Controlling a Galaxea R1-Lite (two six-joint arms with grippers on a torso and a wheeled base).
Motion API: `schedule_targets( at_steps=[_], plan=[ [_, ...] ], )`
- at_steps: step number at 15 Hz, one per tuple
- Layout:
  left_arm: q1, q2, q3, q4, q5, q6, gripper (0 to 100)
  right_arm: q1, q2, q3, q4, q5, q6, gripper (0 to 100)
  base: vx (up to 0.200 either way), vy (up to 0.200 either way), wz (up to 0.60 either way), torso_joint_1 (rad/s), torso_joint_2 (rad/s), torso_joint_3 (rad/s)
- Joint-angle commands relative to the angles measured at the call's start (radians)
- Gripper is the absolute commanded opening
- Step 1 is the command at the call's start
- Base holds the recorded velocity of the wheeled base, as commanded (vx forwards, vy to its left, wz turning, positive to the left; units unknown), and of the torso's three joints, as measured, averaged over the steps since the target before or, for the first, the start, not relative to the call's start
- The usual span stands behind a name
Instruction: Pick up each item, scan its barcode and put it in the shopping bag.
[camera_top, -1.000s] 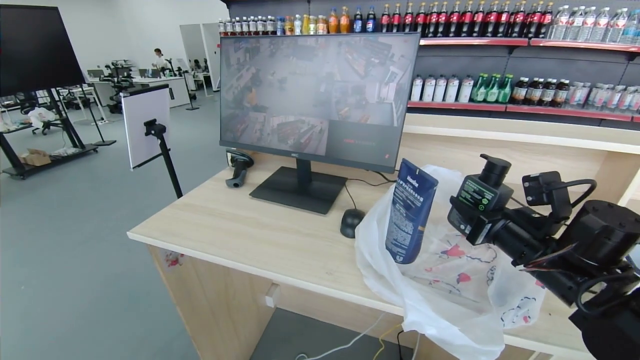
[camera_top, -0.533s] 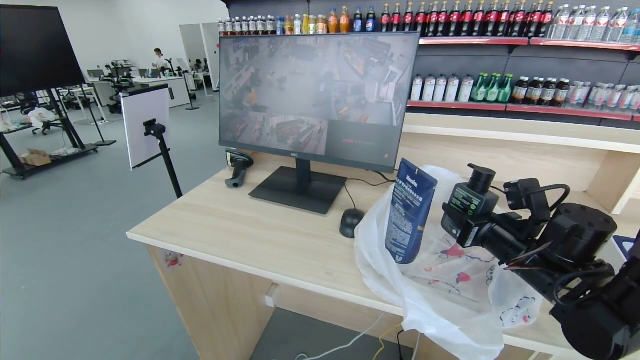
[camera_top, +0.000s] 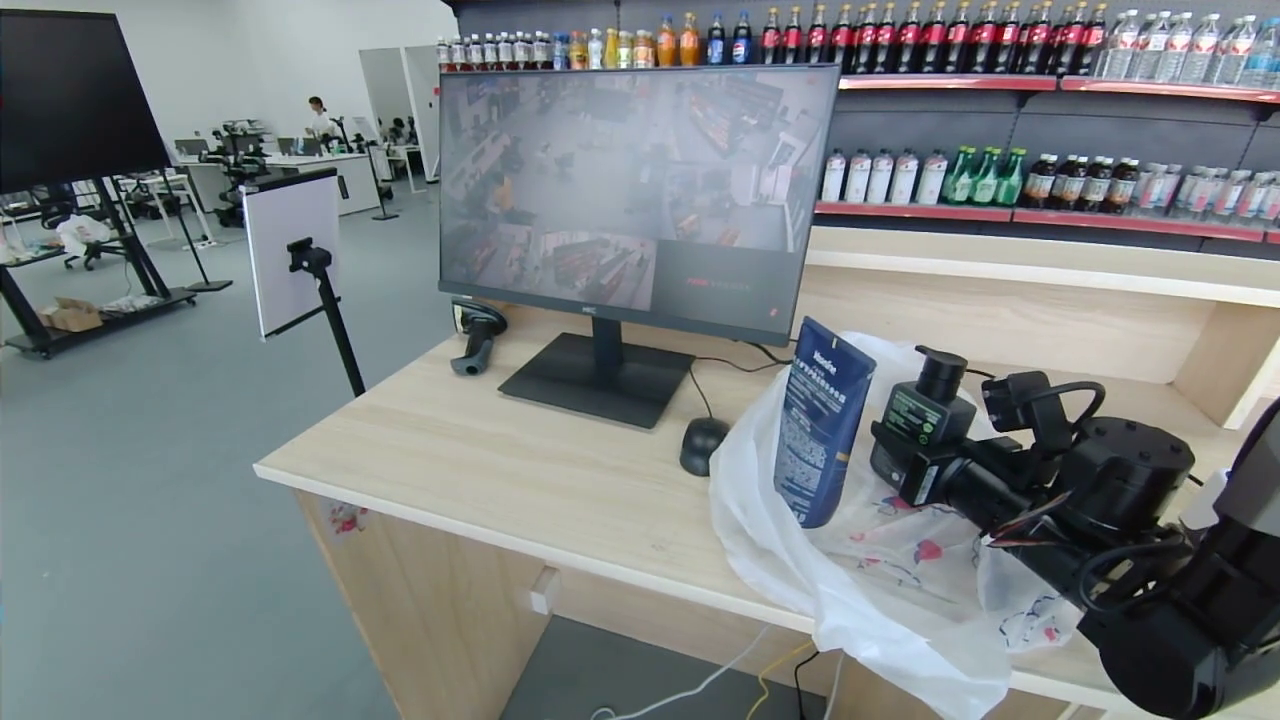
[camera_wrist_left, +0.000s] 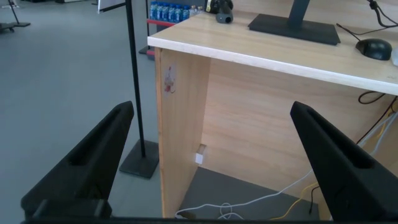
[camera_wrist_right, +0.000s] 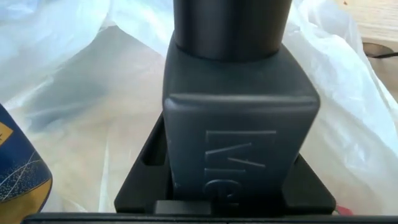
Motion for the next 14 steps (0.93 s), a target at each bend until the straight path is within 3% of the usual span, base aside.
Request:
schedule_targets(
  at_steps=[1,14],
  plan=[
    [0.0,0.0,0.0,0.0,0.001,0.0,100,0.002,0.012,-0.002,-0.001,0.0,-0.001,0,0.0,0.0,0.0,0.0,0.0,0.0],
    [0.0,0.0,0.0,0.0,0.001,0.0,100,0.02,0.01,0.046,-0.001,0.0,-0.005,0,0.0,0.0,0.0,0.0,0.0,0.0]
  ],
)
